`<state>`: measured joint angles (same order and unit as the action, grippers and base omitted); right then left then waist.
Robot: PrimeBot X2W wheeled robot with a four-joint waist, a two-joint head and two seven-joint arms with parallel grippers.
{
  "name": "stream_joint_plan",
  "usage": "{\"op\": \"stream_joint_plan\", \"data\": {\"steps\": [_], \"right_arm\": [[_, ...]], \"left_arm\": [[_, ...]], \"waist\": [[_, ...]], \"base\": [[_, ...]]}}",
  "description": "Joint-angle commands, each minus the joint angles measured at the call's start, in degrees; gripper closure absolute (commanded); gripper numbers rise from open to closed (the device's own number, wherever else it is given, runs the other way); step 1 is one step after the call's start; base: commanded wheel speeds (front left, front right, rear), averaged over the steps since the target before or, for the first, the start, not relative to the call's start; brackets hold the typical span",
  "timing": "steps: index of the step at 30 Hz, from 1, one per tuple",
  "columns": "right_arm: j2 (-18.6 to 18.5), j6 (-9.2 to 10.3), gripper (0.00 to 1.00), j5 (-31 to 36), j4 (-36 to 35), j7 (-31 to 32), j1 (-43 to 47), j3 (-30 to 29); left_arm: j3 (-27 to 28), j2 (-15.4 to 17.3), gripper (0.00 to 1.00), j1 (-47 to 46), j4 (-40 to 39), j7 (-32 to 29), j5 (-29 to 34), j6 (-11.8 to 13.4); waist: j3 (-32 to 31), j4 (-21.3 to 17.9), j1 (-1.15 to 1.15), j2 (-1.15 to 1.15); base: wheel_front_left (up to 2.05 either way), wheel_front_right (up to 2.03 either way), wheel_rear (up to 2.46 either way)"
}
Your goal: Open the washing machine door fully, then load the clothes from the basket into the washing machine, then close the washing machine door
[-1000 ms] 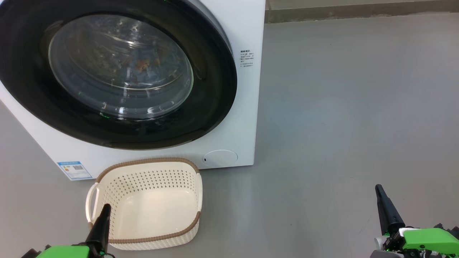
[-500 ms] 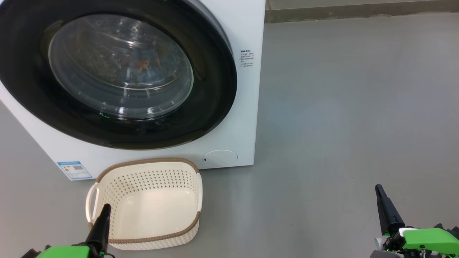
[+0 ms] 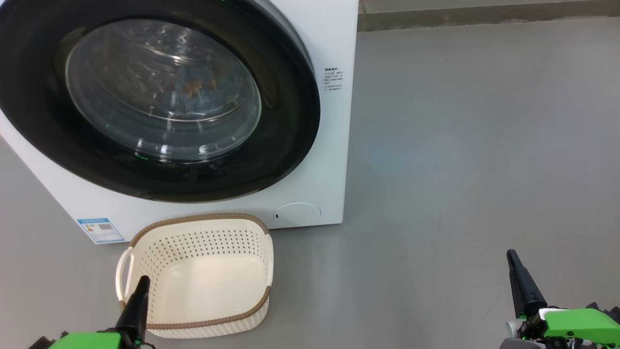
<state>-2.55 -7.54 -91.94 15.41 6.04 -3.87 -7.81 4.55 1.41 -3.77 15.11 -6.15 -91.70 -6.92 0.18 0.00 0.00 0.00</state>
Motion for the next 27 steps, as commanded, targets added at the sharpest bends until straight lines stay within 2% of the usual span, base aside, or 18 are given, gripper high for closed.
{"op": "stream_joint_plan", "data": {"steps": [1, 27], "right_arm": [[-0.39, 0.05, 1.00, -0.25, -1.39, 0.42, -2.31, 1.32], [-0.37, 0.05, 1.00, -0.22, -1.39, 0.45, -2.31, 1.28]], "left_arm": [[1.95, 1.46, 1.00, -2.42, -1.06, -0.33, -0.48, -0.57], [1.95, 1.46, 1.00, -2.42, -1.07, -0.33, -0.49, -0.57]], "waist": [[0.00, 0.00, 0.00, 0.00], [0.00, 0.00, 0.00, 0.00]], "base": [[0.00, 0.00, 0.00], [0.00, 0.00, 0.00]]}}
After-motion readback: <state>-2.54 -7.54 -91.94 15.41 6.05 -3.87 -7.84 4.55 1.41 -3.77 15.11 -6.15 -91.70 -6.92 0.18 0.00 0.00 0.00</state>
